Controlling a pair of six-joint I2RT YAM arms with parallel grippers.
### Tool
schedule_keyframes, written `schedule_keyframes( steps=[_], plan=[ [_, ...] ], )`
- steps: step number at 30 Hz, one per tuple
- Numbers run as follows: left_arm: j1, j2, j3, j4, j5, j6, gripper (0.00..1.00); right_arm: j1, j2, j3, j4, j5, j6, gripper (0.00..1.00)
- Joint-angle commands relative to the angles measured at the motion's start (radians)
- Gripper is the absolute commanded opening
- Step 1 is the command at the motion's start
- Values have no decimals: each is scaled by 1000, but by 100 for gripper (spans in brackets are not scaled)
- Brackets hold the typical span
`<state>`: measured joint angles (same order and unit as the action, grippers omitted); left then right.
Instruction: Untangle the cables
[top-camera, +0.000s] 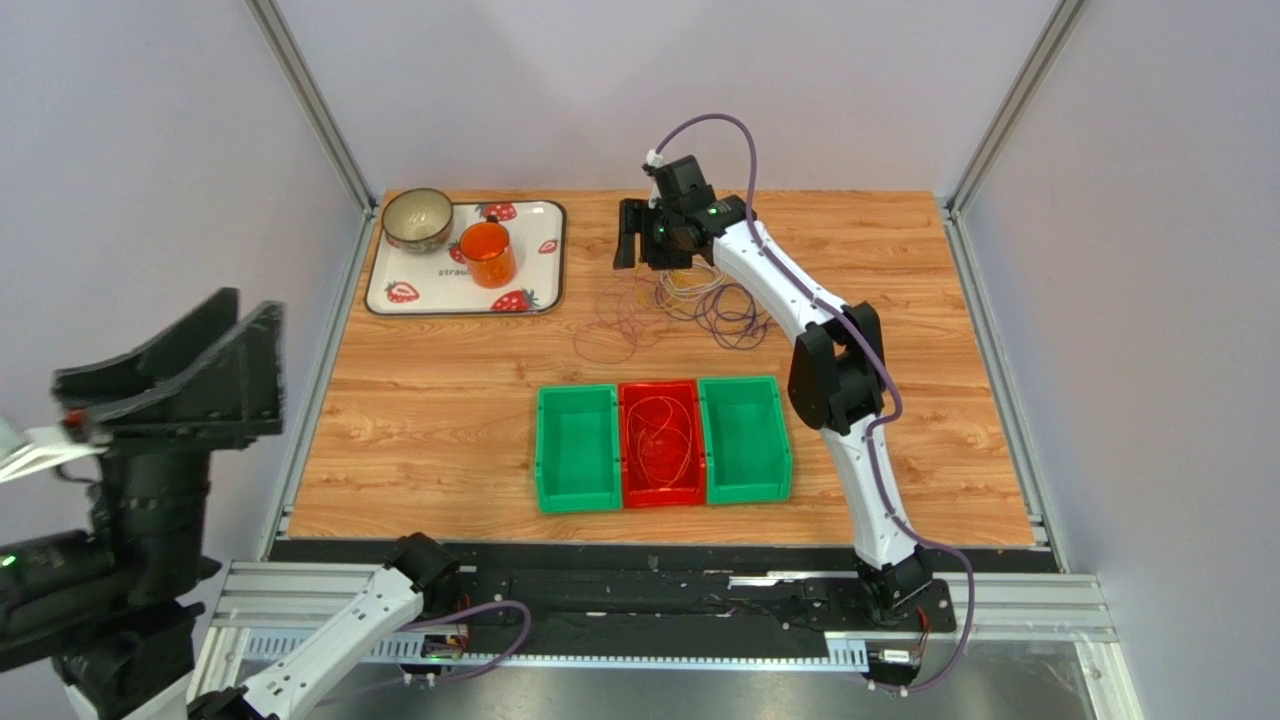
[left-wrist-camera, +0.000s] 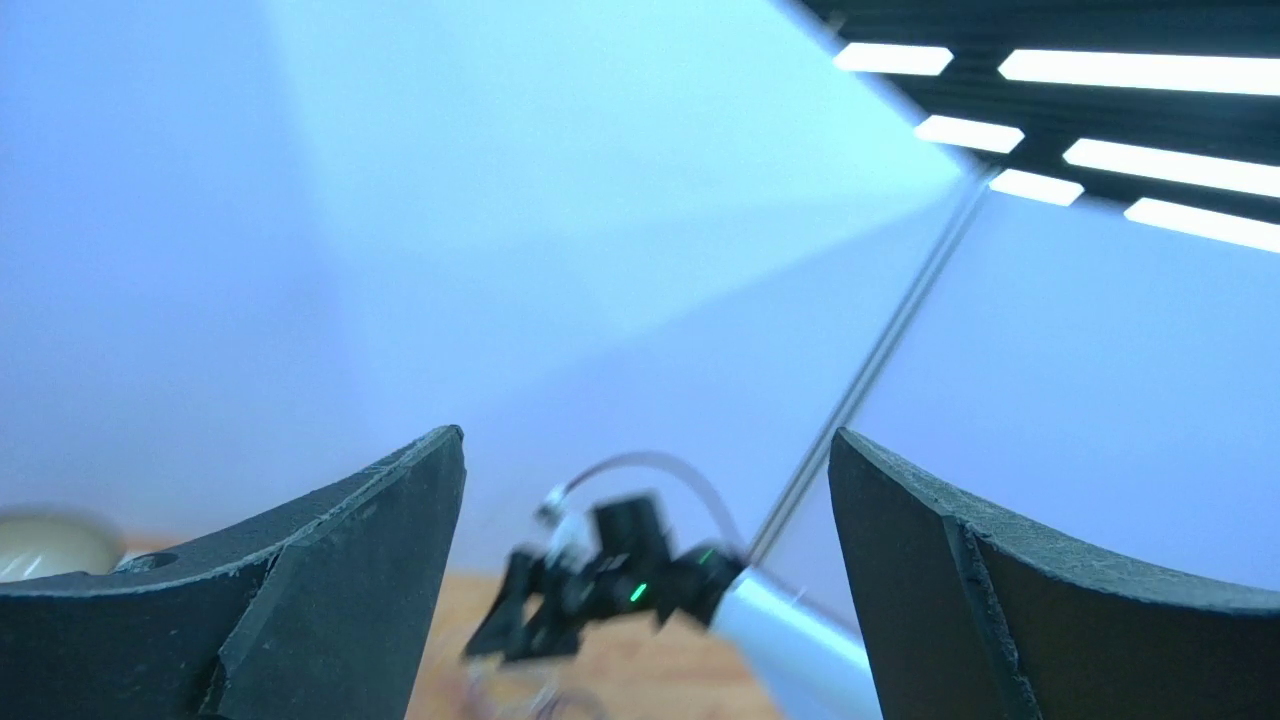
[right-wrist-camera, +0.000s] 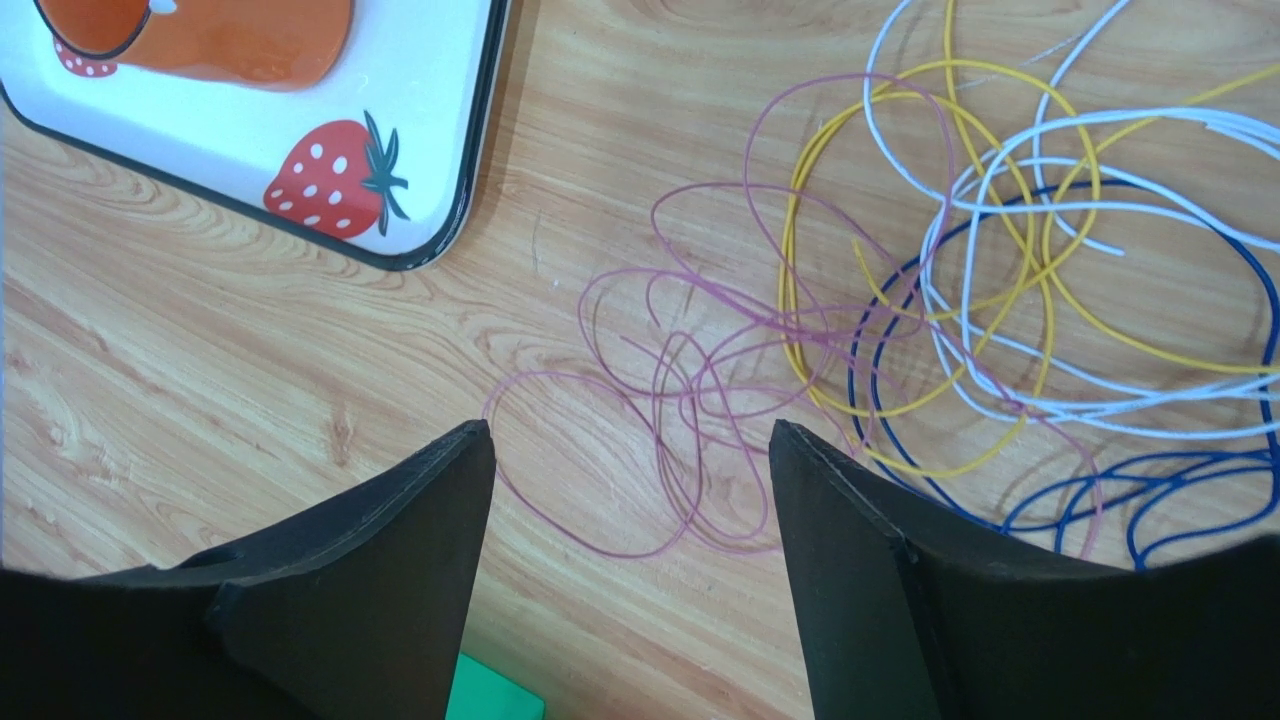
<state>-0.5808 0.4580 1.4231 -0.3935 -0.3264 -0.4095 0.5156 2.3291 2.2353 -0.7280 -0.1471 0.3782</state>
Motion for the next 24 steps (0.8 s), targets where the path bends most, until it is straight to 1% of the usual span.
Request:
schedule_keyframes(
  steps=[1,2,4,7,9,12,15,19,21,24],
  plan=[
    [4,27,20,171,96,-41,99,-28,55,104,9,-46,31,72],
    [6,25,28,200,116,-41,99,-28,65,109,10,-48,31,72],
    [4,31,40,202,127,-43,99,-29,72,109,12,-49,30,72],
    [4,33,45,222,184,-37,99,-29,78,93,24,-60,31,72],
    [4,27,24,240,201,-31,99,-32,84,92,25,-66,31,72],
    [4,7,-1,254,178,-19,99,-31,82,86,25,-65,30,72],
    [7,-25,-44,297,205,3,99,-29,79,72,41,-78,31,73],
    [13,-88,-137,428,269,17,99,-28,90,76,44,-69,41,76],
    [32,-90,-133,423,289,34,99,-28,95,78,51,-57,42,76],
    [52,-104,-131,416,270,41,99,-26,124,113,33,-54,45,77]
  ],
)
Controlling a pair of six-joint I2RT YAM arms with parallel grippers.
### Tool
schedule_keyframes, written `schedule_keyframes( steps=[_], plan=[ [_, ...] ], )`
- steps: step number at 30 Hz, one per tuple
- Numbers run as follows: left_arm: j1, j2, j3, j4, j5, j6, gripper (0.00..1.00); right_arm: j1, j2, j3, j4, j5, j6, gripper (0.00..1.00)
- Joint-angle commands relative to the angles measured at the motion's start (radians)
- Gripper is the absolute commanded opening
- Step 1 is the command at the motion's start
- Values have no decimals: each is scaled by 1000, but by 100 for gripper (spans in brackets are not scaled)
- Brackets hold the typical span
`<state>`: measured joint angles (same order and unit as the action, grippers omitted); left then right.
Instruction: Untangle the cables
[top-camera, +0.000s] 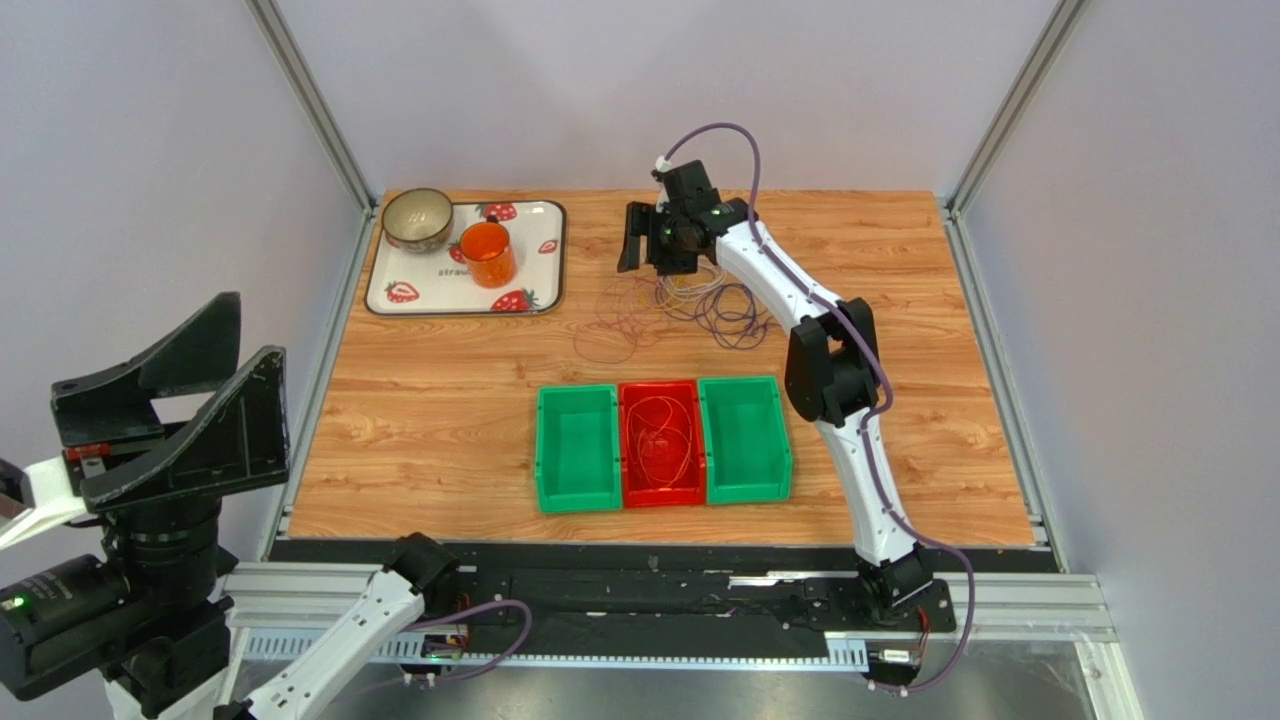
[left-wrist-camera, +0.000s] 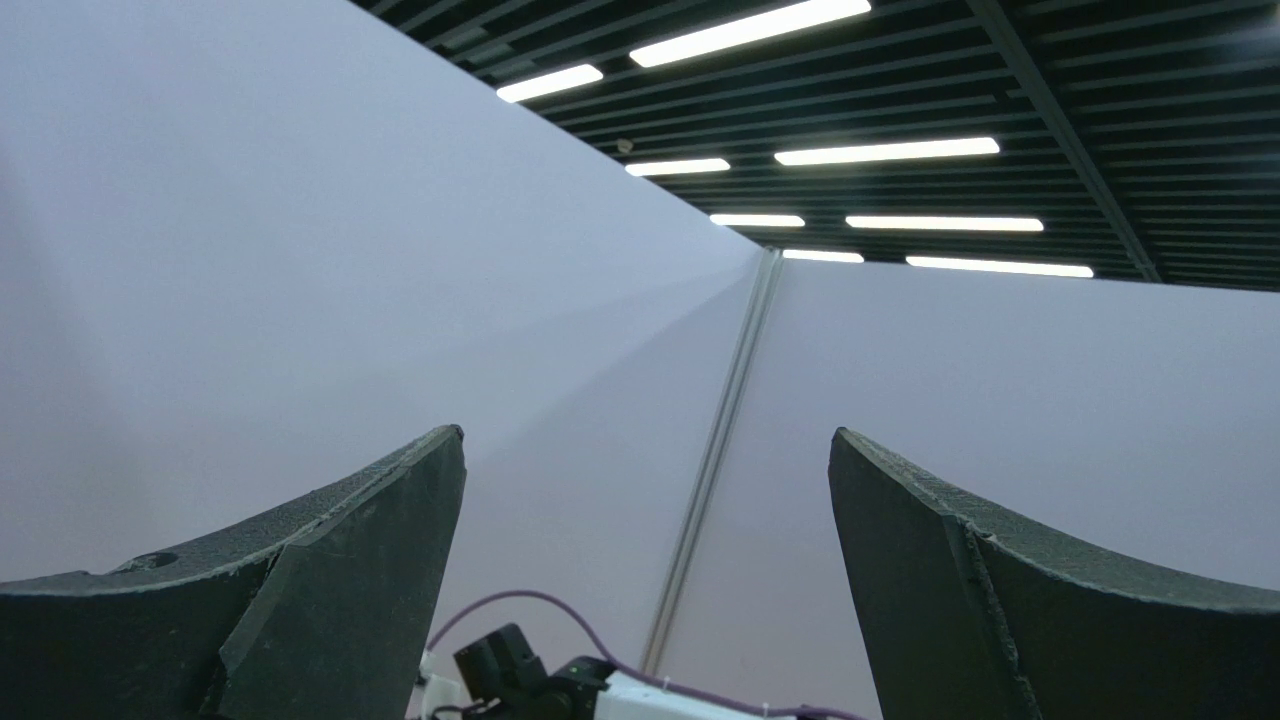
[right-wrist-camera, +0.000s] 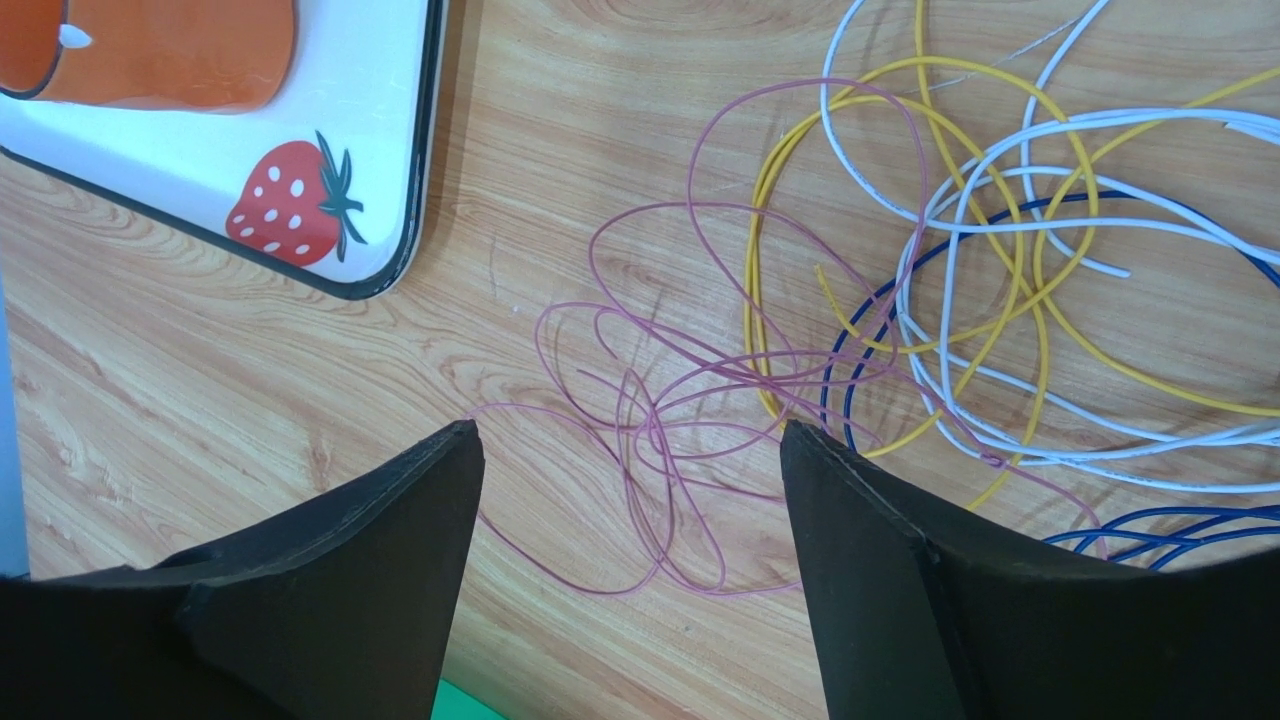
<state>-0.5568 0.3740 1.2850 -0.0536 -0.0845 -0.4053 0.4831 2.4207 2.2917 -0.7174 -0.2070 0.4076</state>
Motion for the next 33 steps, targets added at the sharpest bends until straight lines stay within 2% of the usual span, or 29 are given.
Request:
schedule_keyframes(
  steps=[1,6,11,22,26,30,33],
  plan=[
    [32,-35,1,95,17,39,99,5,41,66,18,6,14,77],
    [54,-46,-27,98,15,37,99,20,83,104,-17,30,8,78],
    [83,-26,0,66,77,19,99,28,103,121,-17,44,13,80],
    [113,-40,-18,67,52,19,99,45,146,153,-30,32,28,80],
    [116,-40,-19,67,57,13,99,43,105,135,-73,101,-4,79],
    [126,-37,-21,77,75,6,99,45,29,58,-47,207,-56,79],
    [136,-38,-29,81,98,5,99,45,15,35,-19,207,-104,80]
  ],
)
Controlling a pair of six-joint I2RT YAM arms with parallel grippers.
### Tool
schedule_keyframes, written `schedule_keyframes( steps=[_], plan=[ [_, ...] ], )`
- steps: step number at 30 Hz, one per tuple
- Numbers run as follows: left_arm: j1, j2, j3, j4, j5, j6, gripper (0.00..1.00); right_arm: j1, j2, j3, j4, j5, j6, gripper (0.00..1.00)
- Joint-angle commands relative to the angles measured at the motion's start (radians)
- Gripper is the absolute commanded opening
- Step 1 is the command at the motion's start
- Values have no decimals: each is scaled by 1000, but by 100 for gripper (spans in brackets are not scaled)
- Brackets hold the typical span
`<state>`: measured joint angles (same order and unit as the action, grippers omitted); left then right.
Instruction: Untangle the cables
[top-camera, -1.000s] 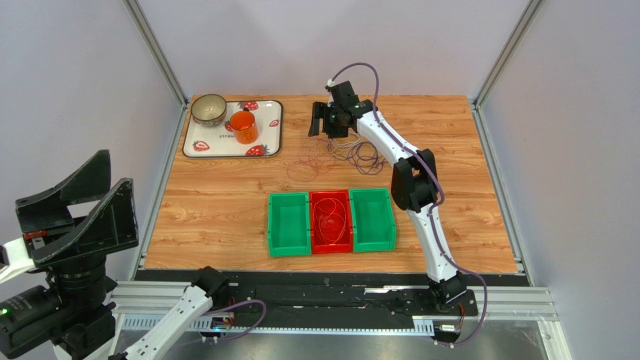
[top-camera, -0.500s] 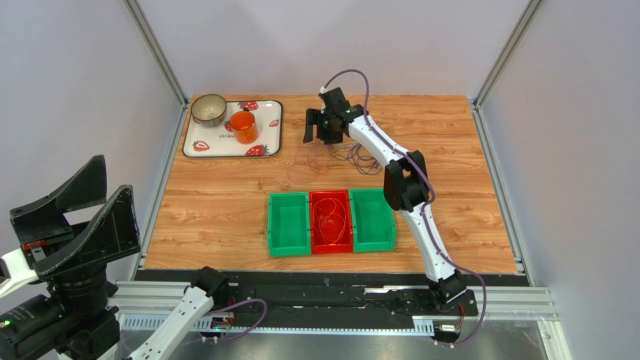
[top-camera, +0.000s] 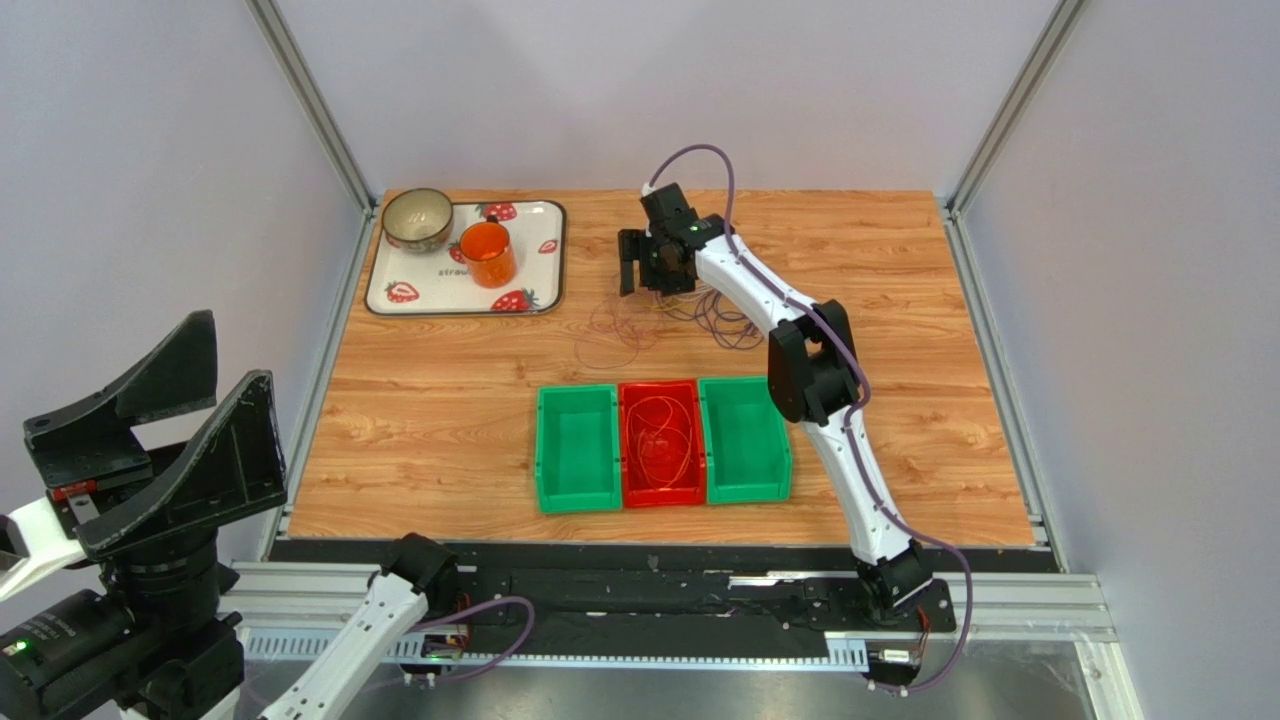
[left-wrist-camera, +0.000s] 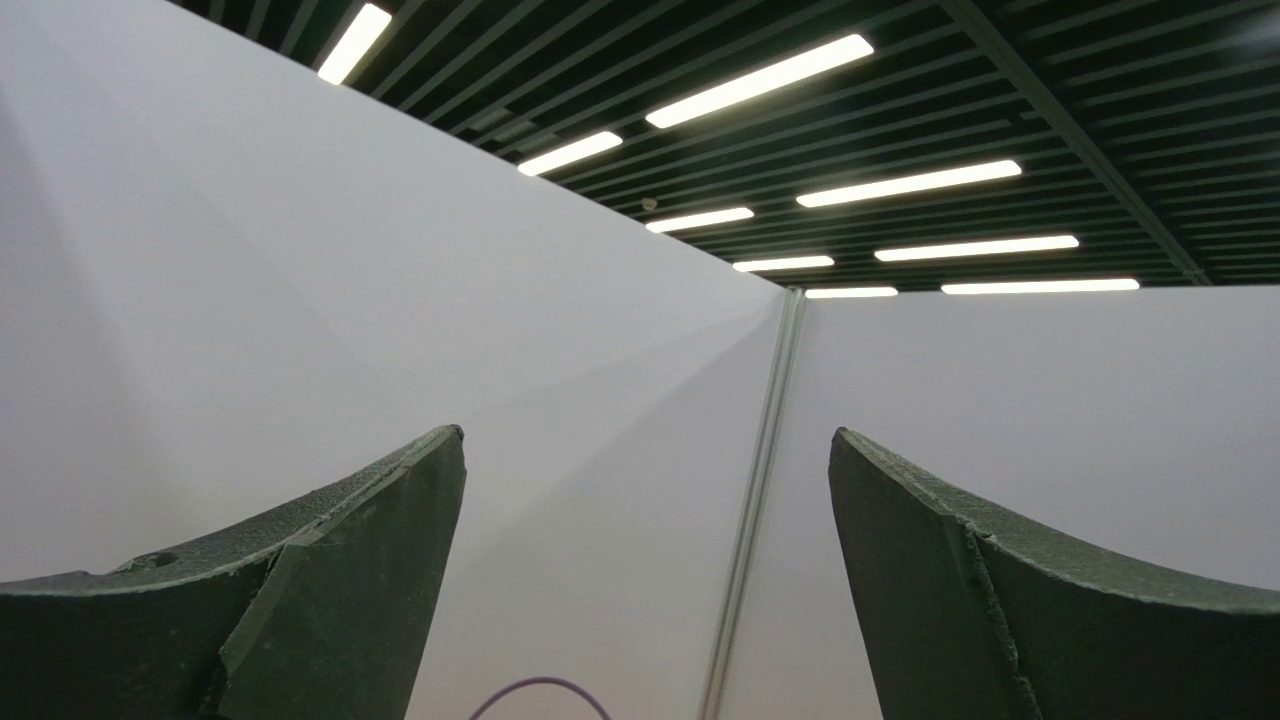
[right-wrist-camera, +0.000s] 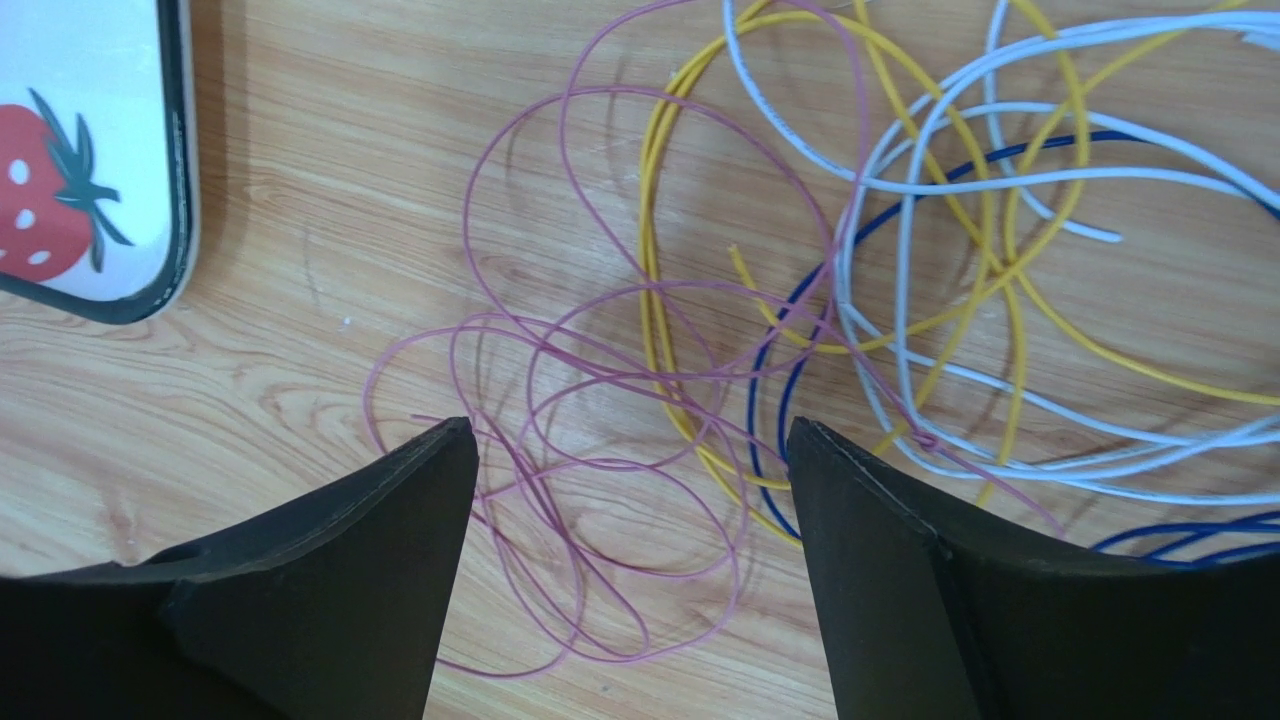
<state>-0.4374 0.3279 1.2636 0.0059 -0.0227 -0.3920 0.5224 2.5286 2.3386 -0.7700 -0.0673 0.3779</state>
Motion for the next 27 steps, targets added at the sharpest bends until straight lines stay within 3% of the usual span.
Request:
schedule_keyframes(
  steps=[1,9,21,27],
  plan=[
    [20,8,-7,20,26,-7,99,5,-87,-1,37,67,-91,80],
    [22,-1,-16,26,24,8,99,11,-28,27,67,-55,-106,81],
    [35,-3,-37,49,24,-19,99,36,7,42,66,-108,-131,76],
    [37,17,-23,74,145,-51,99,34,2,39,64,-118,-126,72]
  ],
)
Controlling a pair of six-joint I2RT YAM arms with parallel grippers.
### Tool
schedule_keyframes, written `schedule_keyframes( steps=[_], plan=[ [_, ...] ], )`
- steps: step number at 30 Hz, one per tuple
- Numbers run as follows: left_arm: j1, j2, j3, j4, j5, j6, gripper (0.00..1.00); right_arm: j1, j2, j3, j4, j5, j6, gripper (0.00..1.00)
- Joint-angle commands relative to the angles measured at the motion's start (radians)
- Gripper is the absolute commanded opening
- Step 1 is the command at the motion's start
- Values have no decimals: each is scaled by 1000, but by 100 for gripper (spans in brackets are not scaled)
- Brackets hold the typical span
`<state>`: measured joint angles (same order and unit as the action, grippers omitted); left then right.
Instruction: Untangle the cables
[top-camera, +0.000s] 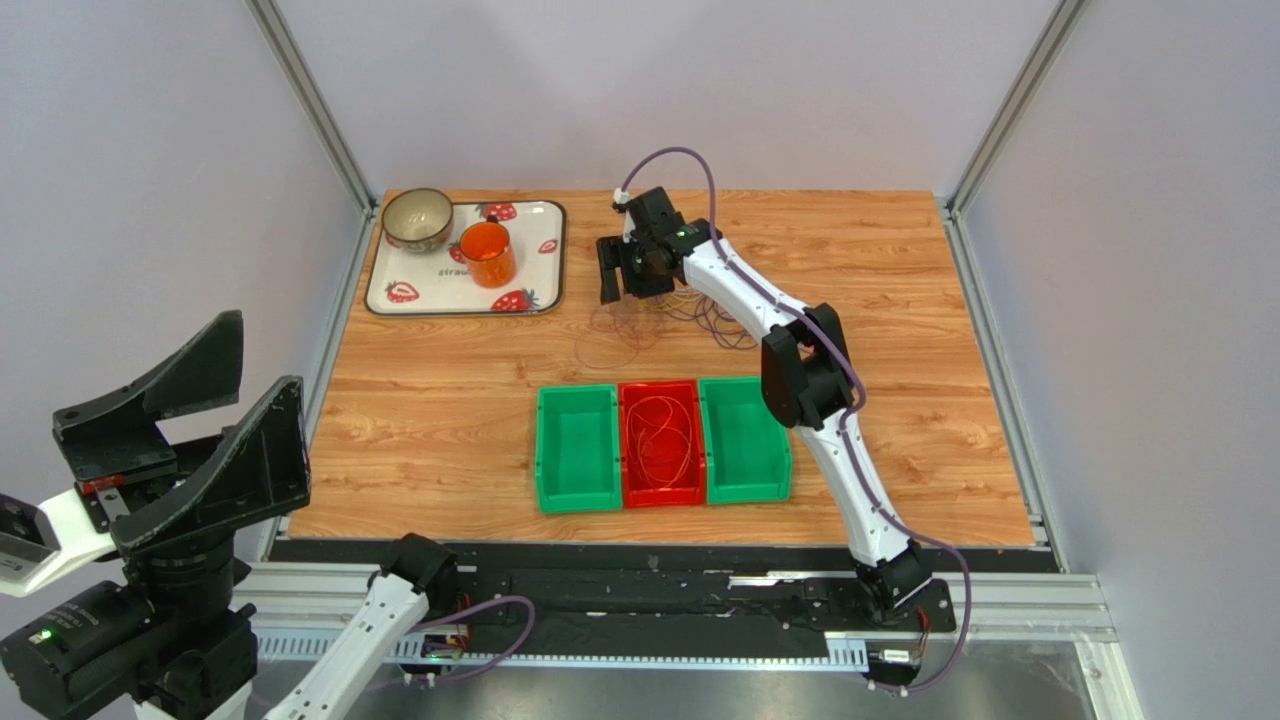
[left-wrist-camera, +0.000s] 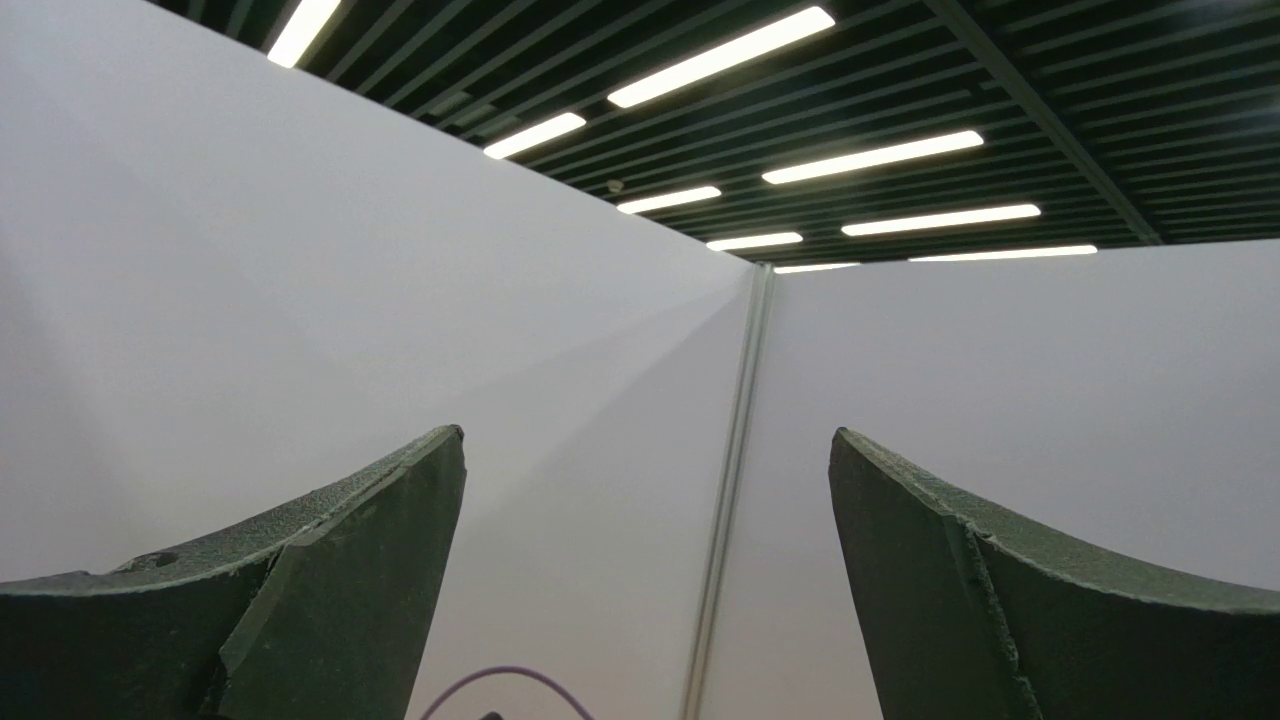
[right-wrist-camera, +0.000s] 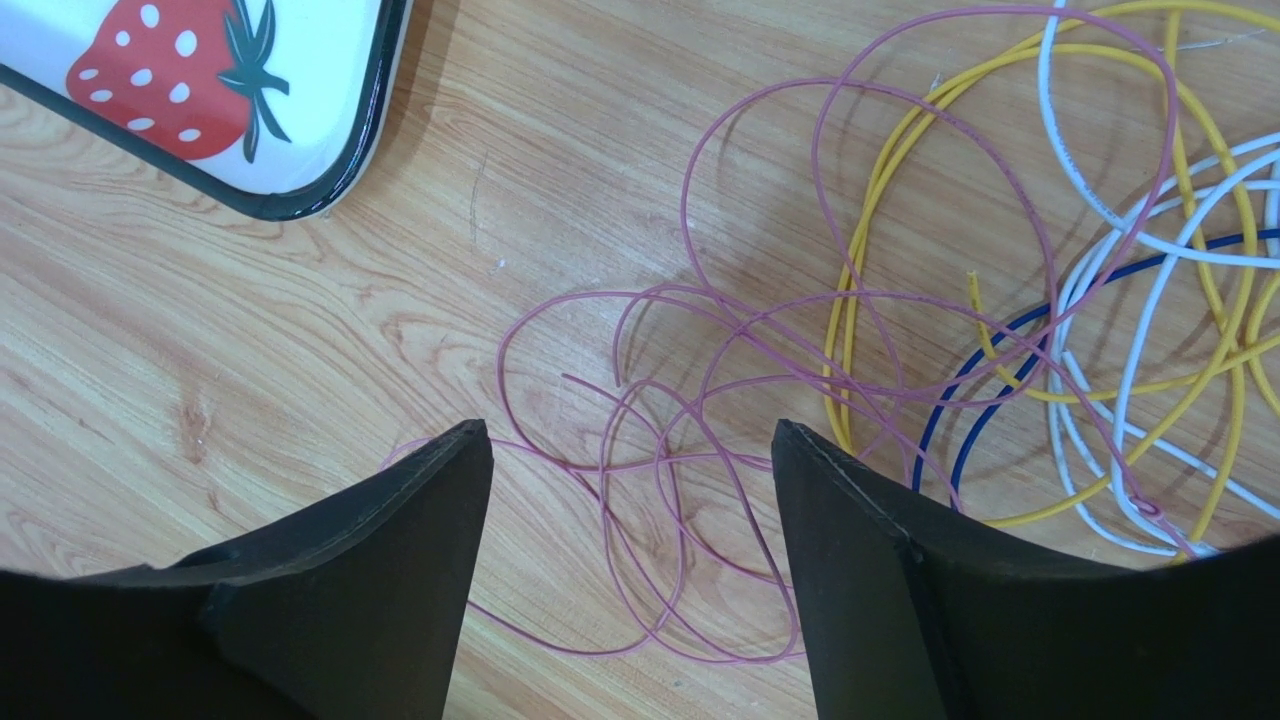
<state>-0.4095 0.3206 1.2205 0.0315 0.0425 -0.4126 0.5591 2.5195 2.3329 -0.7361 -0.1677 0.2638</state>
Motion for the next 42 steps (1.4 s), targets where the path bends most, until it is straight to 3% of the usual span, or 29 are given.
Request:
schedule_keyframes(
  steps=[1,7,16,21,33,34,37,38,40,42],
  plan=[
    [9,20,16,56,76,-37,99,-1,10,39,30,-19,-14,72],
    [9,-31,-22,42,-148,-15,99,-1,5,31,44,2,-12,72],
    [9,57,-21,-235,-355,-64,99,1,30,75,1,123,38,74],
    [9,89,-119,-347,-320,-143,99,13,68,120,-32,230,34,76],
    [9,201,-240,-660,-291,-126,99,35,116,154,-16,203,49,73],
    [9,222,-239,-714,-305,-126,99,38,124,158,-14,200,49,71],
    [9,358,-227,-806,-345,-121,97,45,139,180,-22,201,46,51],
    [9,386,-223,-820,-336,-112,95,47,139,178,-22,203,48,37],
    [9,451,-220,-849,-322,-109,89,47,137,174,-23,211,46,22],
    [9,477,-217,-857,-313,-115,88,47,134,167,-23,214,45,13]
  ],
)
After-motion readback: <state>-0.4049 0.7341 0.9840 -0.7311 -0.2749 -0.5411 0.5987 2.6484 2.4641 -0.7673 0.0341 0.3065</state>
